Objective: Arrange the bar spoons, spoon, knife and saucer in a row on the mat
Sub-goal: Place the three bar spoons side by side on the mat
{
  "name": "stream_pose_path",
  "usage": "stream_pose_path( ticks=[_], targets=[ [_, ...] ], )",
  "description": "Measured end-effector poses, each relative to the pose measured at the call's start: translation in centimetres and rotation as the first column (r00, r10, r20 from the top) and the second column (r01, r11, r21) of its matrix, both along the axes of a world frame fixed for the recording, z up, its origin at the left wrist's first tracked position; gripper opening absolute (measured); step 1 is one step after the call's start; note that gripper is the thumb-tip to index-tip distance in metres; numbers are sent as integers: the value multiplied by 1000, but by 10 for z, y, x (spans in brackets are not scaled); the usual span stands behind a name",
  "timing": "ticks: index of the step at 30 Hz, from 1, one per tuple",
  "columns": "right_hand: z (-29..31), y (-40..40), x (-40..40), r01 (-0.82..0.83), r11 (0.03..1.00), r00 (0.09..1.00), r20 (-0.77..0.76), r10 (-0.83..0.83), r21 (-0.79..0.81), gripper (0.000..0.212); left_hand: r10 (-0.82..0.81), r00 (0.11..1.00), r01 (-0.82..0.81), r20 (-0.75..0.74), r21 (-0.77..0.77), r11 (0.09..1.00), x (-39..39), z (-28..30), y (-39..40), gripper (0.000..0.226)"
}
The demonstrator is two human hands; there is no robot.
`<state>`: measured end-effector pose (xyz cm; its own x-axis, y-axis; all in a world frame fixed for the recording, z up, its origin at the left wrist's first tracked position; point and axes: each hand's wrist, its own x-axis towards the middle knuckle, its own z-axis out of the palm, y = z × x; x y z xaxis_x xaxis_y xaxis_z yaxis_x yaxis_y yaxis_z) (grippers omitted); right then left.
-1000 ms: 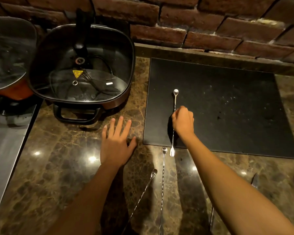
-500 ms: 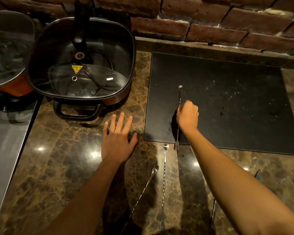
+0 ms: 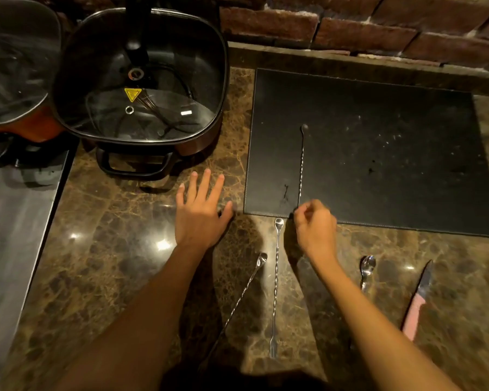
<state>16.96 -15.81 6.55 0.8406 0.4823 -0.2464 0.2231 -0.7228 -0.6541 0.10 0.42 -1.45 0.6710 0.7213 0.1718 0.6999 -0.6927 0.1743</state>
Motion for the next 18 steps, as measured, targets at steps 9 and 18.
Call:
stream_pose_path(
  ticks=[9,18],
  targets=[
    [-1,-93,-111,-245,955,966,-131,224,-166,22,31,999,-31,-19,-9,999,1,2,-2,62],
    [7,-77,-114,-262,930,964,-23,265,-259,6,26,1000,-26,-12,4,1000,2,0,-1,62]
  ],
)
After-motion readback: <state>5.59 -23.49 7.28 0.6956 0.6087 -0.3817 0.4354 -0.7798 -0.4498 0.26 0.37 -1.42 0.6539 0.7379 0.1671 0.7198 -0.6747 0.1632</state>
